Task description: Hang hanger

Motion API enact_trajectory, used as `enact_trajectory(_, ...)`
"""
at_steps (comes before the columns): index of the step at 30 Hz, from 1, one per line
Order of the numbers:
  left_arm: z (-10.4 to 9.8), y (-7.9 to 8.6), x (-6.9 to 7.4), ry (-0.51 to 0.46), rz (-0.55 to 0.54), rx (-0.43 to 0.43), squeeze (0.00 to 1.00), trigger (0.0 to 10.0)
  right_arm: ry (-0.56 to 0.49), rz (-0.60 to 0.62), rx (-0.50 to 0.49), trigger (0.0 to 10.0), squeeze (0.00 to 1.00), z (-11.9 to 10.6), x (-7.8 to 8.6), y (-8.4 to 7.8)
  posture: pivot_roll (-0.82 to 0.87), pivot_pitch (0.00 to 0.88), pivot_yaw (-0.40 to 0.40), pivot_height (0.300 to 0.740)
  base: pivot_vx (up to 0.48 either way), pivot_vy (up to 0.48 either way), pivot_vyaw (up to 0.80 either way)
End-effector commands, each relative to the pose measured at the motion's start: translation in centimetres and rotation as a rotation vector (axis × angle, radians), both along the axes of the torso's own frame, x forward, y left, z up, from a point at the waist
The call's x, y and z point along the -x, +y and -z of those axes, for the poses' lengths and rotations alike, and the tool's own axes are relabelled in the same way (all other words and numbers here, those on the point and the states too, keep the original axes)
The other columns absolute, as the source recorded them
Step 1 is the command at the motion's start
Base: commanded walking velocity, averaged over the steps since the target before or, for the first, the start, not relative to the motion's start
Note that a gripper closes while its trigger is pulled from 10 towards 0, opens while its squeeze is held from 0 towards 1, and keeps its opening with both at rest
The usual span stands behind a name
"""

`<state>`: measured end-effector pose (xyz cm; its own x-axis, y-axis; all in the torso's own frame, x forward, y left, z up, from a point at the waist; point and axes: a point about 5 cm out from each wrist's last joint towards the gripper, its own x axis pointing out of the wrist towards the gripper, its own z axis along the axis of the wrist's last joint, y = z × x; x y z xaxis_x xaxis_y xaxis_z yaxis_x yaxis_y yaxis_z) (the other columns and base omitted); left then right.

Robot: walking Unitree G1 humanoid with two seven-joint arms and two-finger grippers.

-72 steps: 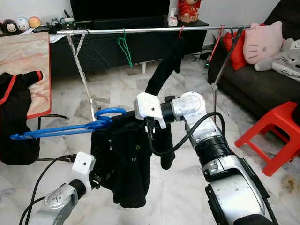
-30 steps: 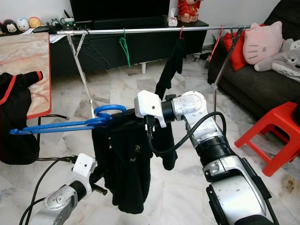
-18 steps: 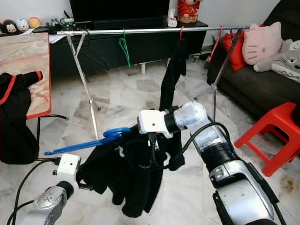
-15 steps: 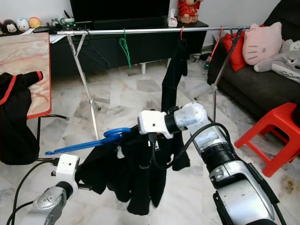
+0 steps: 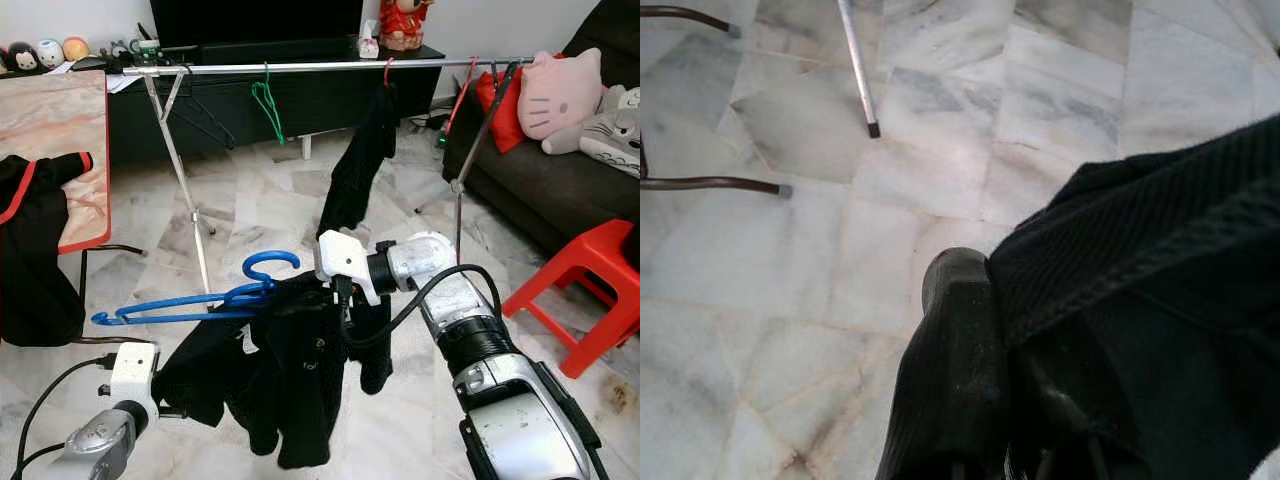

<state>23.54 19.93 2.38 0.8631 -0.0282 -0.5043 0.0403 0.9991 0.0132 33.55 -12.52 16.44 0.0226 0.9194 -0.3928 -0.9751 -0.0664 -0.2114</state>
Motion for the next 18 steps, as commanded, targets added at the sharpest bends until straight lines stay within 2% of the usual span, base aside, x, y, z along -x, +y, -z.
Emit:
enact_trajectory(1, 0.8, 1.6, 1.0, 0.057, -0.069, -0.023, 0.0, 0.0, -0.005, 0.04, -0.027, 0.0, 0.0, -0.9, -0.2, -1.9, -0.03, 0.0, -0.035, 0.732, 0.0, 0.0, 0.0)
enact_trajectory(3, 0.8, 1.6, 1.1, 0.06, -0.072, -0.022, 0.0, 0.0, 0.01, 0.031, -0.03, 0.0, 0.0, -0.9, -0.1, -2.1, -0.03, 0.0, -0.035, 0.732, 0.0, 0.0, 0.0)
enact_trajectory(5, 0.9, 1.9, 1.3, 0.066, -0.078, -0.022, 0.0, 0.0, 0.069, -0.03, -0.11, 0.0, 0.0, -1.2, 0.6, -2.9, -0.04, 0.0, -0.032, 0.732, 0.0, 0.0, 0.0)
enact_trajectory(7, 0.9, 2.0, 1.3, 0.067, -0.081, -0.025, 0.0, 0.0, 0.098, -0.035, -0.144, 0.0, 0.0, -1.3, 0.8, -3.3, -0.03, 0.0, -0.033, 0.732, 0.0, 0.0, 0.0)
enact_trajectory(10, 0.9, 2.0, 1.3, 0.067, -0.081, -0.025, 0.0, 0.0, 0.098, -0.035, -0.144, 0.0, 0.0, -1.3, 0.8, -3.3, -0.03, 0.0, -0.033, 0.732, 0.0, 0.0, 0.0)
enact_trajectory(12, 0.9, 2.1, 1.4, 0.068, -0.082, -0.028, 0.0, 0.0, 0.153, -0.035, -0.194, 0.0, 0.0, -1.4, 1.1, -3.9, -0.04, 0.0, -0.031, 0.732, 0.0, 0.0, 0.0)
enact_trajectory(13, 0.9, 2.1, 1.4, 0.07, -0.081, -0.029, 0.0, 0.0, 0.187, -0.038, -0.188, 0.0, 0.0, -1.2, 1.5, -4.2, -0.04, 0.0, -0.031, 0.732, 0.0, 0.0, 0.0)
enact_trajectory(14, 0.9, 2.1, 1.5, 0.072, -0.075, -0.029, 0.0, 0.0, 0.216, -0.053, -0.123, 0.0, 0.0, -0.5, 2.1, -4.7, -0.04, 0.0, -0.03, 0.732, 0.0, 0.0, 0.0)
enact_trajectory(15, 0.9, 2.1, 1.5, 0.074, -0.071, -0.03, 0.0, 0.0, 0.219, -0.069, -0.06, 0.0, 0.0, 0.1, 2.6, -5.0, -0.04, 0.0, -0.03, 0.732, 0.0, 0.0, 0.0)
enact_trajectory(16, 0.9, 2.1, 1.5, 0.074, -0.071, -0.03, 0.0, 0.0, 0.219, -0.069, -0.06, 0.0, 0.0, 0.1, 2.6, -5.0, -0.04, 0.0, -0.03, 0.732, 0.0, 0.0, 0.0)
enact_trajectory(18, 0.9, 2.2, 1.5, 0.075, -0.071, -0.031, 0.0, 0.0, 0.212, -0.076, 0.052, 0.0, 0.0, 1.1, 2.9, -5.7, -0.04, 0.0, -0.029, 0.732, 0.0, 0.0, 0.0)
